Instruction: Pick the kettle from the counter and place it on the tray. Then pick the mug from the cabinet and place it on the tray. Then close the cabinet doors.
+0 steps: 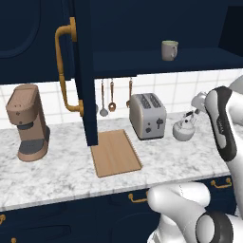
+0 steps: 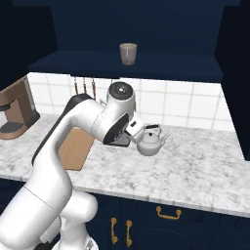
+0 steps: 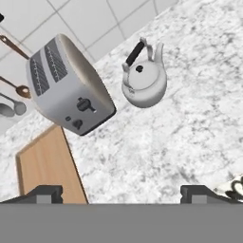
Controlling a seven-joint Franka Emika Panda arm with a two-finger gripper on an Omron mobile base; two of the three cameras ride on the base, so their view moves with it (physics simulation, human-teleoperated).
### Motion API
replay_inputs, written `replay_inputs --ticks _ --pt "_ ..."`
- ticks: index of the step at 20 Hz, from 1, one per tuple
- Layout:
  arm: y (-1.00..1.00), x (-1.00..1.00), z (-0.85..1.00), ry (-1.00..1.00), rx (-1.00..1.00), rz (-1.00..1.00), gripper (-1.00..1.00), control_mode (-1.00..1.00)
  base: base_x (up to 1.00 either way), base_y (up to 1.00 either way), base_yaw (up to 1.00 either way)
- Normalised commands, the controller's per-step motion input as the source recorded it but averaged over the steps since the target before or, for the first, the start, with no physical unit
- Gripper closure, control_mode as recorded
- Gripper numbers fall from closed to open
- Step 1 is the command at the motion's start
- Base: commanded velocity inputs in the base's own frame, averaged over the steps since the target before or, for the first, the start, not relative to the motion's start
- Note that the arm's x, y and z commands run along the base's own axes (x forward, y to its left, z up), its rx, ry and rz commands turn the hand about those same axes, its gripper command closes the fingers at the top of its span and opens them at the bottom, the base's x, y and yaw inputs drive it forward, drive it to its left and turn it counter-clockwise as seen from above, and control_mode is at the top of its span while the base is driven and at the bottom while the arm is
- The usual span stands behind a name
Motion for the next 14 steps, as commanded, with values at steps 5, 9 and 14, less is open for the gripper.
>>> replay_inputs --ticks 5,9,14 --pt "-0.43 0.28 -0.11 0.0 0.15 -0.11 -1.0 -1.0 0.0 0.0 0.0" --pt "-0.24 0.38 -0.19 0.02 0.07 -0.04 -1.0 -1.0 0.0 0.0 0.0" --pt "-0.06 0.39 -0.24 0.03 0.04 -0.05 -1.0 -1.0 0.0 0.0 0.0"
